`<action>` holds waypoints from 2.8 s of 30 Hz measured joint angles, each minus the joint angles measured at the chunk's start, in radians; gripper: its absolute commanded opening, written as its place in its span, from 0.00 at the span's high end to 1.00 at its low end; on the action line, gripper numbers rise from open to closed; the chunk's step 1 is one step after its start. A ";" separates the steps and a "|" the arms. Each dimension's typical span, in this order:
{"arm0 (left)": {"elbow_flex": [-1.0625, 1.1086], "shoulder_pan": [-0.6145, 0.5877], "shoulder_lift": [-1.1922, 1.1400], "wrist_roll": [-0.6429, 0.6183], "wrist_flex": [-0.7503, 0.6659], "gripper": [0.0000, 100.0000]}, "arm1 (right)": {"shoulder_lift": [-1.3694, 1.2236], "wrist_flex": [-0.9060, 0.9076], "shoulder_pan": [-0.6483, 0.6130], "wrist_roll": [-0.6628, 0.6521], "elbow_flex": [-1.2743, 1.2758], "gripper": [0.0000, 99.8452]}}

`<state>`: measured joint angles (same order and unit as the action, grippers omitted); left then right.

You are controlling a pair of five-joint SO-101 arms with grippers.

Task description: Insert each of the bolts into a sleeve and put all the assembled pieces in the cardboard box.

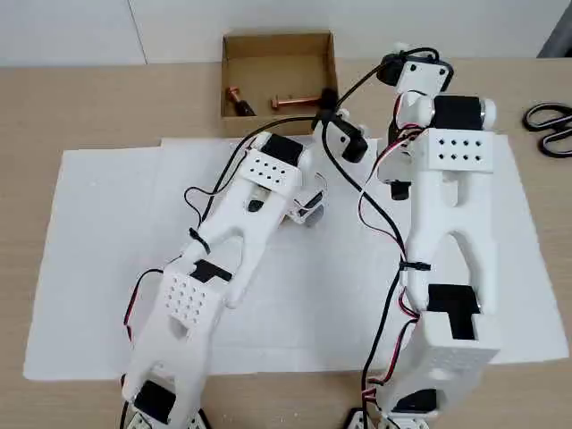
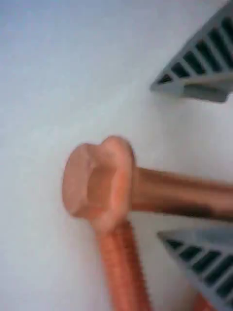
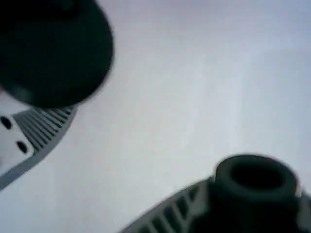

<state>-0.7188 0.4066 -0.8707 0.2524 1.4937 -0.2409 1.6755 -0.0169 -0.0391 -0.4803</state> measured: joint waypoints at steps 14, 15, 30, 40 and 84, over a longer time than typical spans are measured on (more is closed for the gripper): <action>-0.003 0.012 -0.003 -0.003 0.008 0.92 | 0.000 0.000 0.000 0.000 0.000 1.00; -0.003 0.012 -0.003 -0.003 0.011 0.92 | 0.000 0.000 0.000 0.000 0.000 1.00; -0.196 0.057 -0.017 0.002 0.189 0.99 | 0.000 0.000 0.000 0.000 0.000 1.00; -0.411 0.008 -0.017 0.003 0.241 0.99 | 0.018 0.000 0.015 0.000 0.000 1.00; 0.471 -0.184 1.218 -0.071 0.192 0.99 | 1.452 -0.491 -0.094 0.000 1.033 1.00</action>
<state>-0.2478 0.2225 0.3475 0.1818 1.6855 1.2106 1.1845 -0.1105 -0.0391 0.5524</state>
